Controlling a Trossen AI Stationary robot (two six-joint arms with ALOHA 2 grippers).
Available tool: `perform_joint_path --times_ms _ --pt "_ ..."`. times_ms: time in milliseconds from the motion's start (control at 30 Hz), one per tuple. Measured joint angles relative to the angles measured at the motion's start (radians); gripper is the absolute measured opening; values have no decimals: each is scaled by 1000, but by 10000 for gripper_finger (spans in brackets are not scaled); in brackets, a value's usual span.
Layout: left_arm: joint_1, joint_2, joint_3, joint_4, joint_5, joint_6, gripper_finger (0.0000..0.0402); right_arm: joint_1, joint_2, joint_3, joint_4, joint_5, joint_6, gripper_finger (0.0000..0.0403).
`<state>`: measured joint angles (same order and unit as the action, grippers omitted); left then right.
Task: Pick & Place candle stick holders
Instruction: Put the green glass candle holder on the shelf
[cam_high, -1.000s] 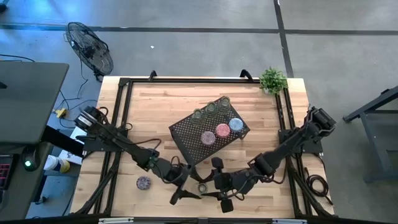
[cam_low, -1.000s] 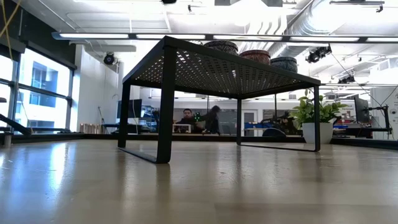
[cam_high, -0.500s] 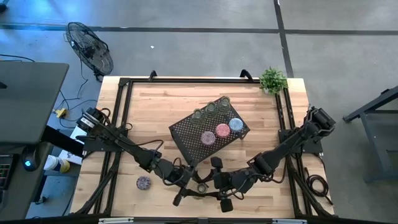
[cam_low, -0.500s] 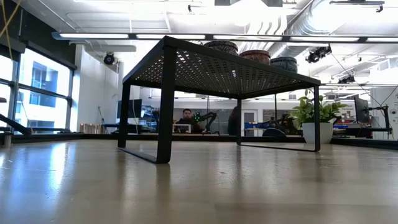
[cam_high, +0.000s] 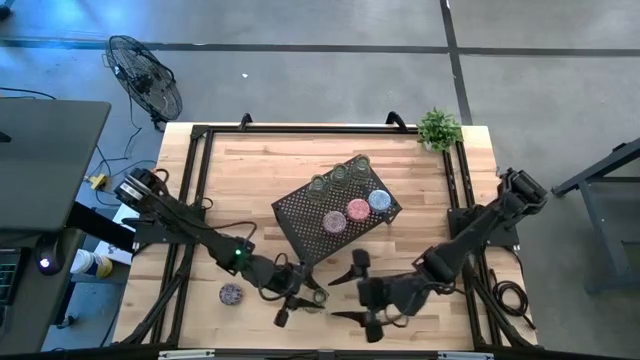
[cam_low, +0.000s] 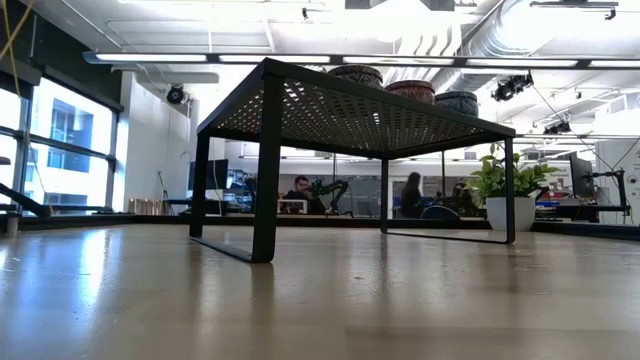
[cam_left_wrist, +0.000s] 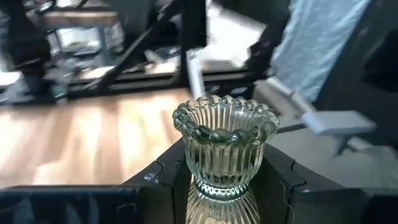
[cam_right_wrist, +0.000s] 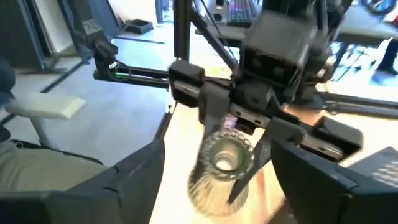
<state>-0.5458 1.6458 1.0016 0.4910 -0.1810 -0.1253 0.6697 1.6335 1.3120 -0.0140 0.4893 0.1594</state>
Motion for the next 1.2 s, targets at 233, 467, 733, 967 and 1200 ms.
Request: perform_joint_path --times_ms 233,467,733,967,1200 --pt "2 -143 -1 -222 -159 51 120 73 -130 -15 -300 211 81 269" --pt "3 -350 -100 -327 -367 71 120 109 -215 -229 -271 288 205 126" --pt "186 -555 -307 -252 -398 48 120 92 -288 -464 33 274 178 16" --pt "387 -550 -422 -74 -151 69 120 74 -297 -507 167 219 94 30" --pt "448 -547 -535 125 -83 100 120 74 -297 -507 192 203 55 3"
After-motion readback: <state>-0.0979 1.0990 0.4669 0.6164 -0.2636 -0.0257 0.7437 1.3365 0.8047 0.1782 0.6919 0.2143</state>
